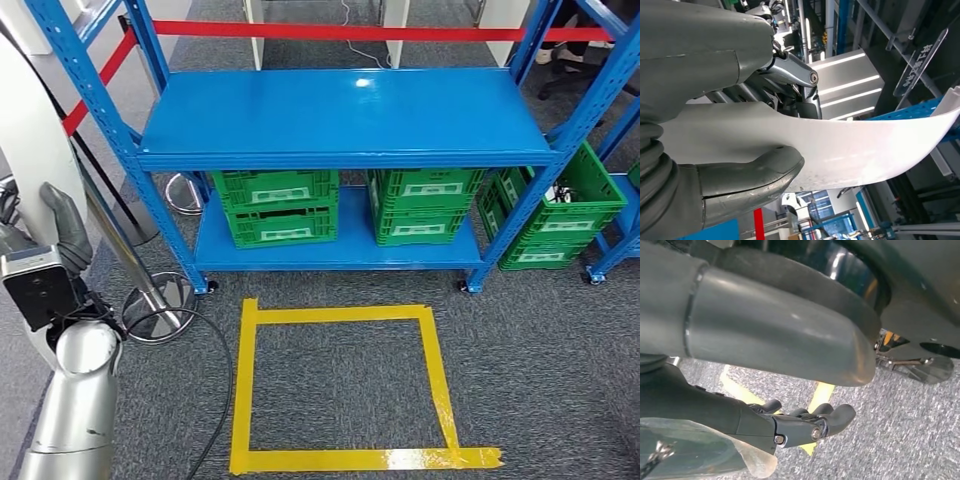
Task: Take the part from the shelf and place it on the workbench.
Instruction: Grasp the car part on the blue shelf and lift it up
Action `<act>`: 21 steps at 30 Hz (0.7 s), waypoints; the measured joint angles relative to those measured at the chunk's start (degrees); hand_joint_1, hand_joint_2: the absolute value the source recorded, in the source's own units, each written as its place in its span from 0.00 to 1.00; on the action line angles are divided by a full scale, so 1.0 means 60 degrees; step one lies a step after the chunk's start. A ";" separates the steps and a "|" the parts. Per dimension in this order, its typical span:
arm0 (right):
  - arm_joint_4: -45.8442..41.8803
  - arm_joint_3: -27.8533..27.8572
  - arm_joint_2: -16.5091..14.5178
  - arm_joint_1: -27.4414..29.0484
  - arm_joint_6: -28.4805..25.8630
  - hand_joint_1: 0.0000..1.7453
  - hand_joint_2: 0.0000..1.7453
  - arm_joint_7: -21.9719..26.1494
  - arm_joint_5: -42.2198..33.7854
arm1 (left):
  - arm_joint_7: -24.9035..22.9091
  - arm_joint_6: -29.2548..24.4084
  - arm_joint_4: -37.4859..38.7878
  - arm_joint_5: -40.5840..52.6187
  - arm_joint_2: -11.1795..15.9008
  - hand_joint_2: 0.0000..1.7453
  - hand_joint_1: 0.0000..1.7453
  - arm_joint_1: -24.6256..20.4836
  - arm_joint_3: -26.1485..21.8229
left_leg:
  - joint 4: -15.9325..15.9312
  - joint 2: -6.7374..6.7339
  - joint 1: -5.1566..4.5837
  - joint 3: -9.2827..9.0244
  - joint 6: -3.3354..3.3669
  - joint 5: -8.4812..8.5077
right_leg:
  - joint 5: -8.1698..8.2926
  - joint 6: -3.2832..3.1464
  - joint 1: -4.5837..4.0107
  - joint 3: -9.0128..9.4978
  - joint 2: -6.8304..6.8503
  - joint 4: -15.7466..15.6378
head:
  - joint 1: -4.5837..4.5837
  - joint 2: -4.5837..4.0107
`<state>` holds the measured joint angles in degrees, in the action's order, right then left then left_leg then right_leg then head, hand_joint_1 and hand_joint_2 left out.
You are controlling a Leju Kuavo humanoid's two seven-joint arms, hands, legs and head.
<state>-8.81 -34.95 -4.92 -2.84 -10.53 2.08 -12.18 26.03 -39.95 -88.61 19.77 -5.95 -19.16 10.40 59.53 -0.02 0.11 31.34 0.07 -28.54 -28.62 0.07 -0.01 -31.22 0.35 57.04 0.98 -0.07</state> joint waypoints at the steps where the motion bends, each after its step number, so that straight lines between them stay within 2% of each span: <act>1: 0.0000 0.0000 0.0000 -0.0003 0.0005 0.00 0.00 0.0010 0.0000 | 0.0004 -0.0001 -0.0001 0.0001 0.0002 1.00 1.00 0.0000 -0.0003 | -0.0177 0.0002 -0.0022 -0.0063 0.0041 -0.0028 | 0.0023 0.0047 -0.0006 -0.0044 0.0001 0.0013 | 0.0002 0.0000; 3: 0.0000 0.0001 0.0002 0.0000 0.0012 0.00 0.00 0.0023 -0.0005 | 0.0007 -0.0002 -0.0003 0.0002 0.0006 1.00 1.00 -0.0001 -0.0011 | -0.0283 0.0001 -0.0017 -0.0028 0.0128 0.0011 | 0.0065 0.0144 -0.0012 -0.0093 0.0001 0.0014 | 0.0002 0.0000; 5: 0.0000 0.0013 0.0005 0.0002 0.0049 0.00 0.00 0.0060 -0.0037 | 0.0011 -0.0003 -0.0005 0.0004 0.0007 1.00 1.00 -0.0010 -0.0020 | -0.0375 -0.0006 0.0036 -0.0010 0.0250 0.0088 | -0.0124 0.0238 -0.0014 -0.0248 -0.0017 0.0216 | 0.0026 0.0000; 6: 0.0000 0.0026 0.0007 0.0000 0.0087 0.00 0.00 0.0087 -0.0067 | 0.0018 -0.0004 -0.0006 0.0005 0.0006 1.00 1.00 -0.0013 -0.0026 | -0.0414 -0.0005 0.0064 0.0004 0.0306 0.0128 | -0.0369 0.0286 -0.0004 -0.0433 -0.0027 0.0586 | 0.0041 0.0000; 8: 0.0000 0.0066 0.0007 0.0006 0.0161 0.00 0.00 0.0154 -0.0148 | 0.0050 -0.0005 -0.0010 0.0010 0.0007 1.00 1.00 -0.0011 -0.0040 | -0.0414 0.0028 0.0070 0.0060 0.0354 0.0172 | -0.0988 0.0377 0.0041 -0.0992 -0.0035 0.1840 | 0.0065 0.0000; 9: 0.0000 0.0092 0.0007 0.0013 0.0190 0.00 0.00 0.0188 -0.0178 | 0.0070 -0.0005 -0.0010 0.0015 0.0011 1.00 1.00 0.0000 -0.0047 | -0.0410 0.0063 0.0070 0.0080 0.0358 0.0186 | -0.1181 0.0411 0.0062 -0.1242 -0.0035 0.2419 | 0.0065 0.0000; 10: 0.0000 0.0117 0.0007 0.0019 0.0211 0.00 0.00 0.0216 -0.0200 | 0.0091 -0.0006 -0.0010 0.0021 0.0015 1.00 1.00 0.0010 -0.0052 | -0.0405 0.0110 0.0070 0.0091 0.0354 0.0197 | -0.1205 0.0433 0.0077 -0.1362 -0.0036 0.2715 | 0.0063 0.0000; 11: 0.0000 0.0143 0.0007 0.0022 0.0233 0.00 0.00 0.0231 -0.0209 | 0.0108 -0.0006 -0.0010 0.0030 0.0019 1.00 1.00 0.0018 -0.0056 | -0.0399 0.0173 0.0071 0.0095 0.0347 0.0204 | -0.1046 0.0444 0.0091 -0.1309 -0.0040 0.2639 | 0.0066 0.0000; 12: 0.0000 0.0168 0.0007 0.0023 0.0259 0.00 0.00 0.0233 -0.0214 | 0.0120 -0.0007 -0.0010 0.0045 0.0020 1.00 1.00 0.0025 -0.0060 | -0.0388 0.0256 0.0073 0.0093 0.0340 0.0207 | -0.0720 0.0439 0.0109 -0.1064 -0.0073 0.2158 | 0.0064 0.0000; 13: 0.0000 0.0189 0.0007 0.0025 0.0283 0.00 0.00 0.0221 -0.0219 | 0.0131 -0.0009 -0.0011 0.0064 0.0018 1.00 1.00 0.0025 -0.0065 | -0.0373 0.0345 0.0078 0.0094 0.0325 0.0206 | -0.0381 0.0424 0.0131 -0.0726 -0.0186 0.1464 | 0.0065 0.0000; 14: 0.0003 0.0207 0.0008 0.0033 0.0310 0.00 0.00 0.0197 -0.0222 | 0.0139 -0.0011 -0.0012 0.0084 0.0015 1.00 1.00 0.0017 -0.0071 | -0.0352 0.0437 0.0071 0.0119 0.0294 0.0212 | -0.0138 0.0406 0.0157 -0.0394 -0.0404 0.0837 | 0.0059 0.0000; 15: 0.0005 0.0221 0.0009 0.0044 0.0333 0.00 0.00 0.0171 -0.0222 | 0.0147 -0.0013 -0.0013 0.0100 0.0005 1.00 1.00 0.0007 -0.0077 | -0.0317 0.0531 0.0073 0.0168 0.0252 0.0226 | -0.0003 0.0384 0.0178 -0.0134 -0.0595 0.0339 | 0.0056 0.0000; 16: 0.0008 0.0230 0.0010 0.0051 0.0354 0.00 0.00 0.0144 -0.0220 | 0.0154 -0.0015 -0.0015 0.0113 -0.0003 1.00 1.00 0.0003 -0.0085 | -0.0290 0.0622 0.0081 0.0237 0.0193 0.0252 | -0.0009 0.0358 0.0187 -0.0013 -0.0737 0.0104 | 0.0058 0.0000; 17: 0.0011 0.0233 0.0011 0.0052 0.0378 0.00 0.00 0.0117 -0.0214 | 0.0158 -0.0016 -0.0015 0.0118 -0.0009 1.00 1.00 0.0005 -0.0098 | -0.0278 0.0712 0.0090 0.0307 0.0126 0.0291 | -0.0052 0.0338 0.0186 0.0021 -0.0779 0.0061 | 0.0061 0.0000; 18: 0.0011 0.0235 0.0011 0.0052 0.0400 0.00 0.00 0.0101 -0.0209 | 0.0159 -0.0016 -0.0016 0.0122 -0.0014 1.00 1.00 0.0013 -0.0113 | -0.0272 0.0805 0.0108 0.0357 0.0066 0.0325 | -0.0066 0.0307 0.0180 0.0020 -0.0692 0.0027 | 0.0066 0.0000; 19: 0.0010 0.0236 0.0011 0.0050 0.0422 0.00 0.00 0.0085 -0.0205 | 0.0161 -0.0016 -0.0017 0.0128 -0.0009 1.00 1.00 0.0024 -0.0132 | -0.0252 0.0805 0.0115 0.0396 0.0007 0.0312 | -0.0060 0.0261 0.0188 0.0017 -0.0588 0.0010 | 0.0073 0.0000; 21: 0.0008 0.0238 0.0011 0.0058 0.0454 0.00 0.00 0.0073 -0.0203 | 0.0163 -0.0017 -0.0017 0.0132 -0.0003 1.00 1.00 0.0011 -0.0167 | 0.0188 0.0532 0.0097 0.0599 -0.0088 0.0004 | -0.0030 0.0153 0.0208 0.0038 -0.0363 -0.0037 | 0.0029 0.0000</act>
<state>-8.76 -33.52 -4.85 -2.49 -7.81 2.51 -13.40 27.01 -40.05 -88.72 20.56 -5.96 -19.09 9.40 60.66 3.17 0.69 34.93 -0.46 -28.52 -28.80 0.99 1.24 -31.00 -1.83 56.82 1.15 -0.07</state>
